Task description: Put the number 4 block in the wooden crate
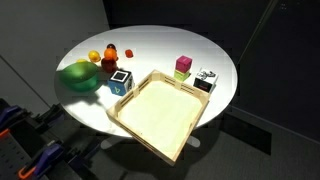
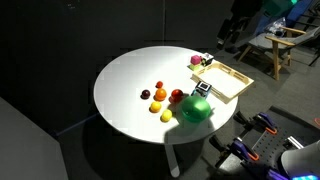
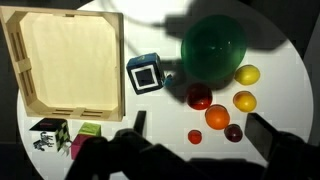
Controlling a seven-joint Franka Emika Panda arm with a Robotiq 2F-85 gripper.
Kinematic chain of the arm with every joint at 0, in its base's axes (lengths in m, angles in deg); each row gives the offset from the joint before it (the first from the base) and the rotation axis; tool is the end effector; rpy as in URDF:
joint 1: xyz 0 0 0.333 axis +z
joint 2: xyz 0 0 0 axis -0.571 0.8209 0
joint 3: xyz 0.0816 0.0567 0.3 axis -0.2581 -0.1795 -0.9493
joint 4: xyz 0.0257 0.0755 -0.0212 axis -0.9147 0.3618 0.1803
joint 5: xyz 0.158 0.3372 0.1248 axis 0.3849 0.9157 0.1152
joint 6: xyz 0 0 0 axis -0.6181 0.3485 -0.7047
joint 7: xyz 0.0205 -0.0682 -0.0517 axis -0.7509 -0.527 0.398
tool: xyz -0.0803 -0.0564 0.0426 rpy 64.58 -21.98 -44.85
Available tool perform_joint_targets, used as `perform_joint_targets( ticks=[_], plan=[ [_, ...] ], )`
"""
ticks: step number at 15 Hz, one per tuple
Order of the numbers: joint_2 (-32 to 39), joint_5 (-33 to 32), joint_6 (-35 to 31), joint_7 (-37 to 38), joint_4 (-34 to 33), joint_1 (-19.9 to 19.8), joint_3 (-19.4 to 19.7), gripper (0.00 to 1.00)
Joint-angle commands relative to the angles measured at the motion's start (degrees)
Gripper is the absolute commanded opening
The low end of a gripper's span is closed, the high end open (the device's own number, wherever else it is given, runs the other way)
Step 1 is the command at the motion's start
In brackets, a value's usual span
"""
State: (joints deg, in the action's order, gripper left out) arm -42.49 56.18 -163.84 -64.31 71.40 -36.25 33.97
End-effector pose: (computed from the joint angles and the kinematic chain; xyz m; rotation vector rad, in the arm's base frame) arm 0.4254 -0.0024 0.4666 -3.1382 0.0087 -0.1383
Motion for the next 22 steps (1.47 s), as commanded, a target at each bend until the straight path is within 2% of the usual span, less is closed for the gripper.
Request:
perform_joint_targets(
  ticks=[1,4,10,18,20,22],
  plan=[
    [6.0,-1.8,0.2,1.7,-4.4,-0.4,0.2,1.0],
    [9.9,-2.8,0.1,0.1,-6.8,-0.3,0.6,1.0],
    [16.2,-5.5,-5.8,-4.3,-8.5,-0.1,1.7,1.0],
    [22.7,1.1,-9.7,-14.9,-10.3,-0.8,4.7,1.0],
    [23.7,2.2,-9.7,-16.0,-10.9,-1.1,5.1,1.0],
    [22.7,0.7,-9.7,-13.8,-9.2,-0.8,4.7,1.0]
  ],
)
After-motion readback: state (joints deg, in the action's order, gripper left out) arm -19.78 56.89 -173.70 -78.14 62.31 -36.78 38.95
